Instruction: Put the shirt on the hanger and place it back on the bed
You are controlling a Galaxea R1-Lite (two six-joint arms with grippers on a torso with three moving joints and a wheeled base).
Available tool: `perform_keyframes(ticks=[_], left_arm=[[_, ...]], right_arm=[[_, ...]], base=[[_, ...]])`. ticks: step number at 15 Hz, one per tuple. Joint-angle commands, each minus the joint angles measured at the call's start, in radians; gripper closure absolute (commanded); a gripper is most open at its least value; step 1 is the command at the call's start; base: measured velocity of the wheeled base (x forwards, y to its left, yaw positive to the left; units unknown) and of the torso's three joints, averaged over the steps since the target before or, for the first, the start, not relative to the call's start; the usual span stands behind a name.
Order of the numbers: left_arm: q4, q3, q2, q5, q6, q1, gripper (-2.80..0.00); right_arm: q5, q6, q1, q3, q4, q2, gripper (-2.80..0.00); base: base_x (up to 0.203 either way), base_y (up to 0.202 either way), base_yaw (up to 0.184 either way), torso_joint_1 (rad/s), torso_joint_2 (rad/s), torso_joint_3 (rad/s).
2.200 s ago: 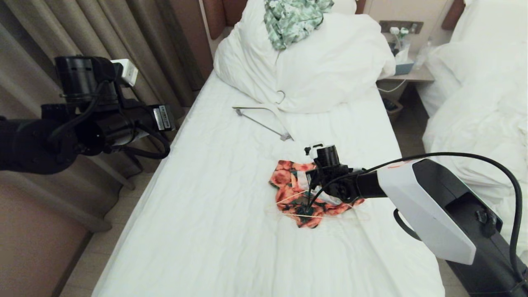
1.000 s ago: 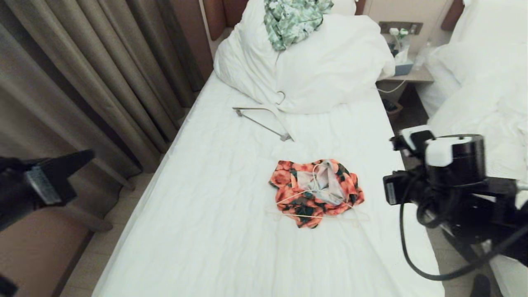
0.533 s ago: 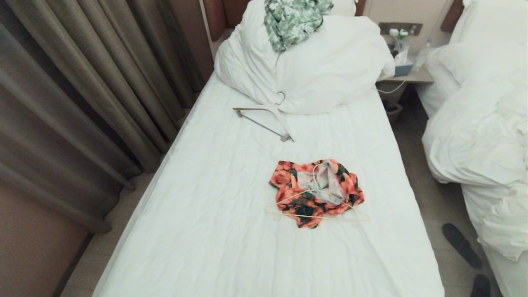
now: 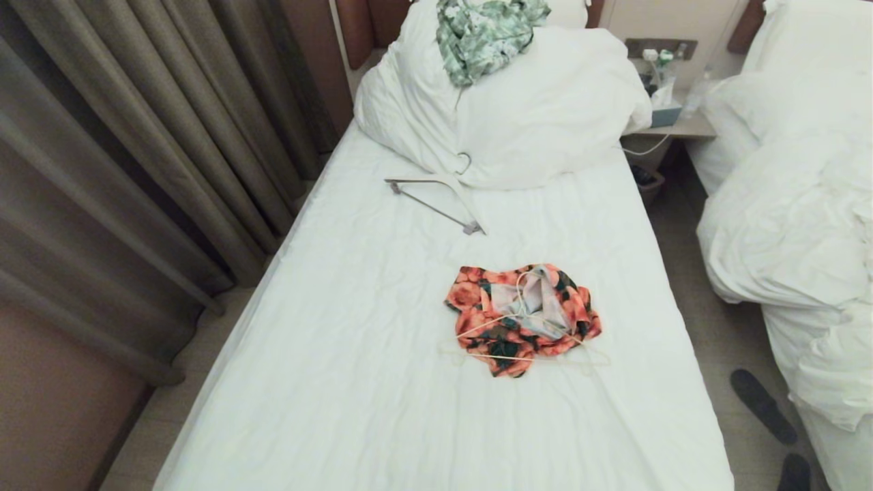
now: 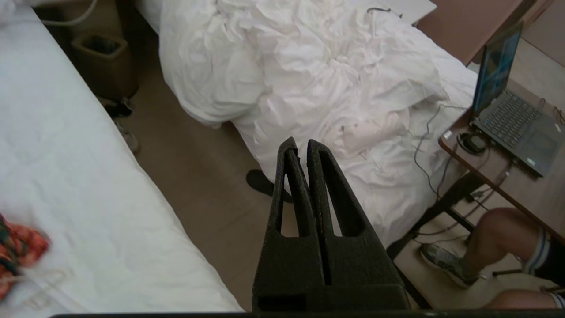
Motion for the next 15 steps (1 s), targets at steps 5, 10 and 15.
perform_keyframes(ticks=[5,10,15], left_arm=[[-0.079,0.133,-0.001,0.128,0.039,0.028,0.0],[-0.05,0.188,-0.084,0.012,0.108,0.132,0.0],[-0.035,0.291,-0.239,-0.11,0.117,0.114,0.0]], right_arm=[[0.049,0.018,-0.041,0.223,0.008,-0.218,0.0],[0.205,0.017,-0.059,0.306,0.008,-0.324,0.0],[0.5,0.016,-0.067,0.405,-0.012,-0.417,0.0]], base=[[0.0,0.0,0.0,0.0,0.0,0.0],[0.0,0.0,0.0,0.0,0.0,0.0],[0.0,0.0,0.0,0.0,0.0,0.0]])
